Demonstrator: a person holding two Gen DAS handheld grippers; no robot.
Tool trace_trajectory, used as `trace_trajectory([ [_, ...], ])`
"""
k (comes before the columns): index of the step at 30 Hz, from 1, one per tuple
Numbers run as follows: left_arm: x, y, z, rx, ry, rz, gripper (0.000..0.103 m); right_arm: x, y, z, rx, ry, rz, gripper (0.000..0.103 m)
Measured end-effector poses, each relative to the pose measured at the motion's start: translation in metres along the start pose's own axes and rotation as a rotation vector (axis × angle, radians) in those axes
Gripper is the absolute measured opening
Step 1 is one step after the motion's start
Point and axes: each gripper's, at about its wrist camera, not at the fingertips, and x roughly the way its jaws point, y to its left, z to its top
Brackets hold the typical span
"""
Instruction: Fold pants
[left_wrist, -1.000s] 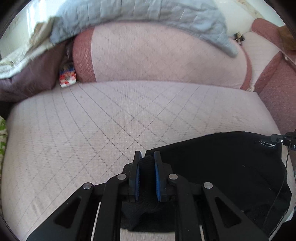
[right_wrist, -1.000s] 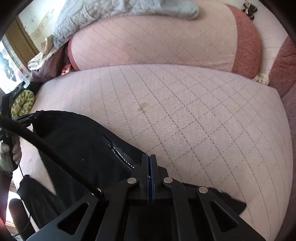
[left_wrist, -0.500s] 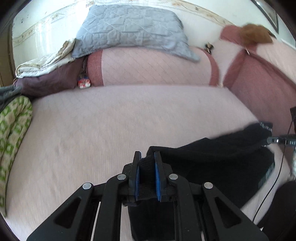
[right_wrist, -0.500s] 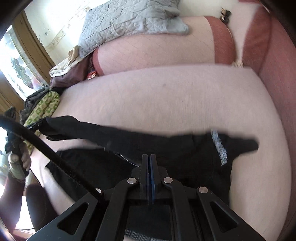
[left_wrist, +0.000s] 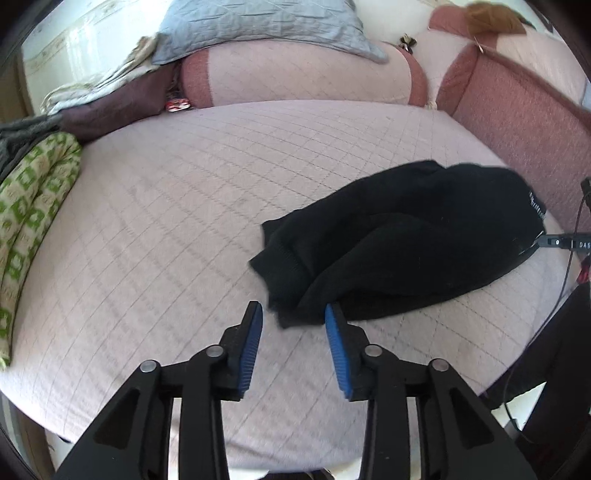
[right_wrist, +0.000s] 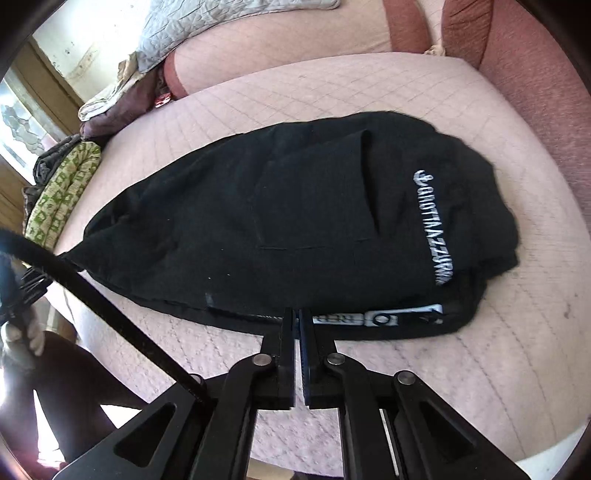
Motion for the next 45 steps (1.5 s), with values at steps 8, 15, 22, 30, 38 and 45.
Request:
trace_trajectory([
  [8, -0.013, 0.055, 0.025, -0.358, -0.102, 0.002, 0.048, -0.040, 0.033, 0.017, -0.101, -0.087, -0.002, 0.037],
  [15, 0.016, 0.096, 0.009, -0.614, -0.103, 0.064, 0.048, 0.019, 0.172, 0.052, -0.339, -0.045, 0.169, 0.040],
  [22, 0.008, 0.130, -0.009, -0.793, -0.139, -0.004, 0.050, 0.118, 0.303, 0.064, -0.450, 0.140, 0.324, 0.040],
  [30, -0.003, 0.153, -0.020, -0.912, -0.181, -0.020, 0.058, 0.182, 0.324, 0.088, -0.260, 0.348, 0.535, 0.070],
  [38, -0.002, 0.158, -0.014, -0.946, -0.201, -0.084, 0.059, 0.142, 0.376, 0.080, -0.677, 0.065, 0.234, 0.068],
  [45, -0.008, 0.155, -0.006, -0.877, -0.218, -0.058, 0.059, 0.171, 0.390, 0.059, -0.873, 0.062, 0.022, 0.018],
])
